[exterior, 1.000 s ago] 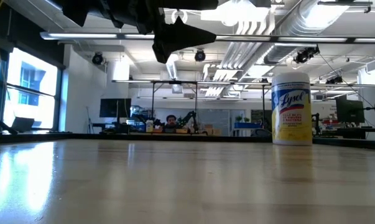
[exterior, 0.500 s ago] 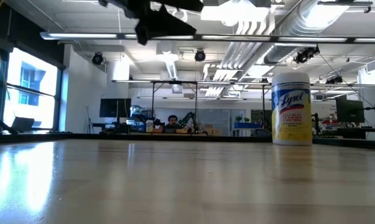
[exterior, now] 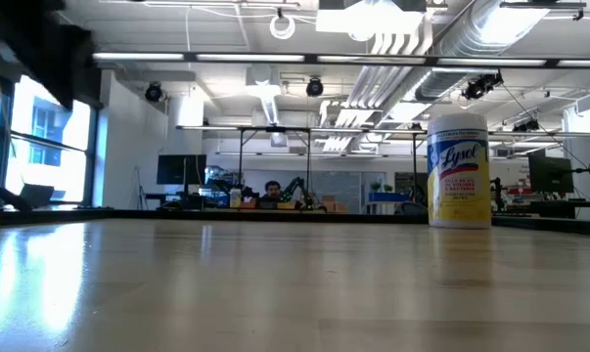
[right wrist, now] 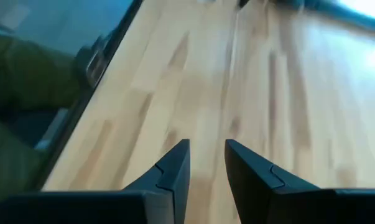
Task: Pick & Place First Aid Supplies
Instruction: Put the white towelette pack into the bottom red bin
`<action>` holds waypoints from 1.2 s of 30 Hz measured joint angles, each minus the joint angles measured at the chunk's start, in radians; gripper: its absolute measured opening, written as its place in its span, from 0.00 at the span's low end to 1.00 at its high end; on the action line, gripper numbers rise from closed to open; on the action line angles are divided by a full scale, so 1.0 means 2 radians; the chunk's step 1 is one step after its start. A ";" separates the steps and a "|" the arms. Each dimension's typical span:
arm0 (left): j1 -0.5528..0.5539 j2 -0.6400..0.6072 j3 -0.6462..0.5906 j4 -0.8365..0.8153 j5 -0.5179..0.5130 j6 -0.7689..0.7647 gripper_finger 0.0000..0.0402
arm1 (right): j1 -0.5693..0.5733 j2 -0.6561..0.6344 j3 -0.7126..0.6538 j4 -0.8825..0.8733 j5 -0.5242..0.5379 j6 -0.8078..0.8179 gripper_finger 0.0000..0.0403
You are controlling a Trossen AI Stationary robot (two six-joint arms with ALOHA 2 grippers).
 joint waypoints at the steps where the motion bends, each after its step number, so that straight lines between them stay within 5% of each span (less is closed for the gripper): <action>1: -0.008 0.000 0.000 -0.016 0.018 -0.022 0.65 | -0.011 0.000 -0.004 0.023 -0.001 -0.029 0.23; 9: -0.062 0.032 0.000 -0.069 0.144 -0.161 0.65 | -0.081 0.000 -0.046 0.148 -0.065 -0.152 0.23; 18: -0.114 0.095 0.000 -0.074 0.215 -0.300 0.65 | -0.127 0.001 -0.077 0.188 -0.073 -0.219 0.23; 29: -0.098 0.128 -0.002 -0.108 0.231 -0.302 0.64 | -0.136 0.001 -0.077 0.189 -0.085 -0.216 0.23; 36: -0.093 0.129 -0.033 -0.089 0.272 -0.302 0.50 | -0.136 0.001 -0.077 0.190 -0.086 -0.205 0.23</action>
